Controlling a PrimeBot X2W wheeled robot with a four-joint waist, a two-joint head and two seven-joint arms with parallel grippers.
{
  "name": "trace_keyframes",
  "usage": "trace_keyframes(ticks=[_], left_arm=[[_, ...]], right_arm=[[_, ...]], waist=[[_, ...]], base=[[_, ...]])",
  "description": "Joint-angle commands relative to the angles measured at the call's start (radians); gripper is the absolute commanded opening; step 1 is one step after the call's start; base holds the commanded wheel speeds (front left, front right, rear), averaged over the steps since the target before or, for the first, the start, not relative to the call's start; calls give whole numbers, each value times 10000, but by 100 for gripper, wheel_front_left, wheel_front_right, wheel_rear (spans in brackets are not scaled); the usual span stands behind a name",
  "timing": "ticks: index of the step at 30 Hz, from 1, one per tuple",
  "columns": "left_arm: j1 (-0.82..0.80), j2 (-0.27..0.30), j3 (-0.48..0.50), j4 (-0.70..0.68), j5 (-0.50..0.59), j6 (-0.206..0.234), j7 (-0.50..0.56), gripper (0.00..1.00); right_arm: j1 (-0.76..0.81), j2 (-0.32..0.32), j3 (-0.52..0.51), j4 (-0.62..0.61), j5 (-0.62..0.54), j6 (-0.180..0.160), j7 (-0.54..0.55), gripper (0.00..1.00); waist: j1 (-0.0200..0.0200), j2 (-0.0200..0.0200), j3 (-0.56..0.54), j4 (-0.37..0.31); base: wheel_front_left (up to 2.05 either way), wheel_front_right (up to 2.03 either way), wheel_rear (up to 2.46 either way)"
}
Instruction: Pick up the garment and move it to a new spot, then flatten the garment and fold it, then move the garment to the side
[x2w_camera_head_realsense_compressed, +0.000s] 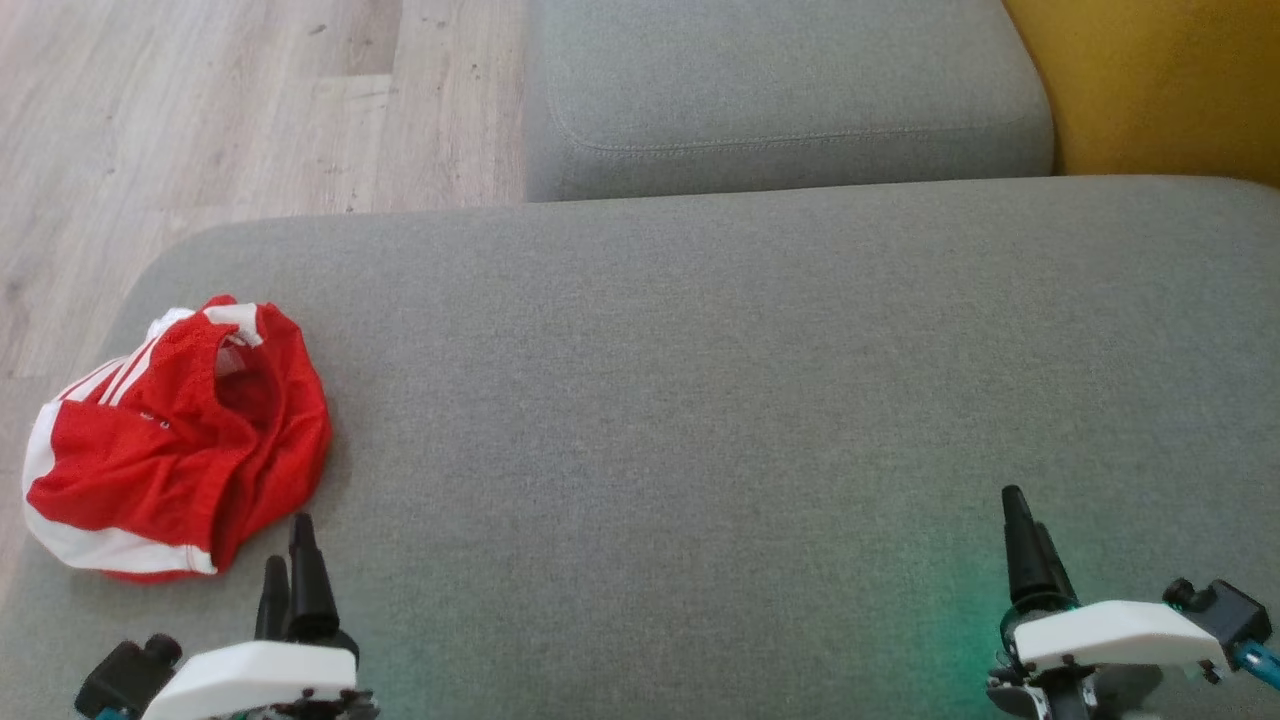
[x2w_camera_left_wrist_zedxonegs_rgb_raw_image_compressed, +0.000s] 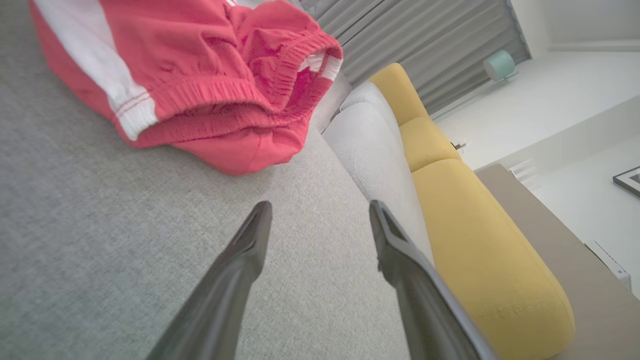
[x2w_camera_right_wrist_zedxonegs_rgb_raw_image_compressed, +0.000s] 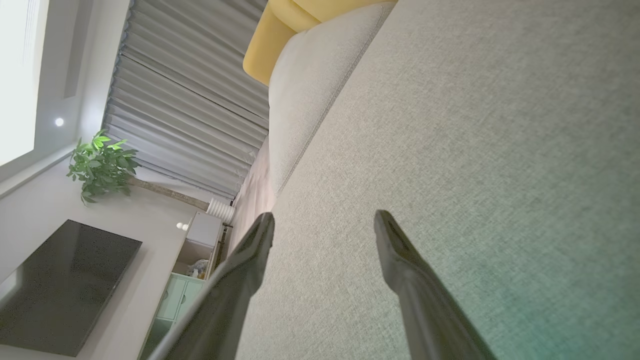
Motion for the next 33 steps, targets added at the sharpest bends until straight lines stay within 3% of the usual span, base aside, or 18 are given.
trace_keyframes(ticks=[1,33], left_arm=[[-239,103,-14,-451,450,68,-143,100],[-26,143,-516,-1017,4426,101,-1054,100]], right_arm=[[-415,-74,210,-402,-433,64,-165,100],[-435,-106,1212,-569,-4256,107,-1076,100]], waist=[[0,0,-33,12],[0,0,-331,-15]], base=[[0,0,0],[0,0,0]])
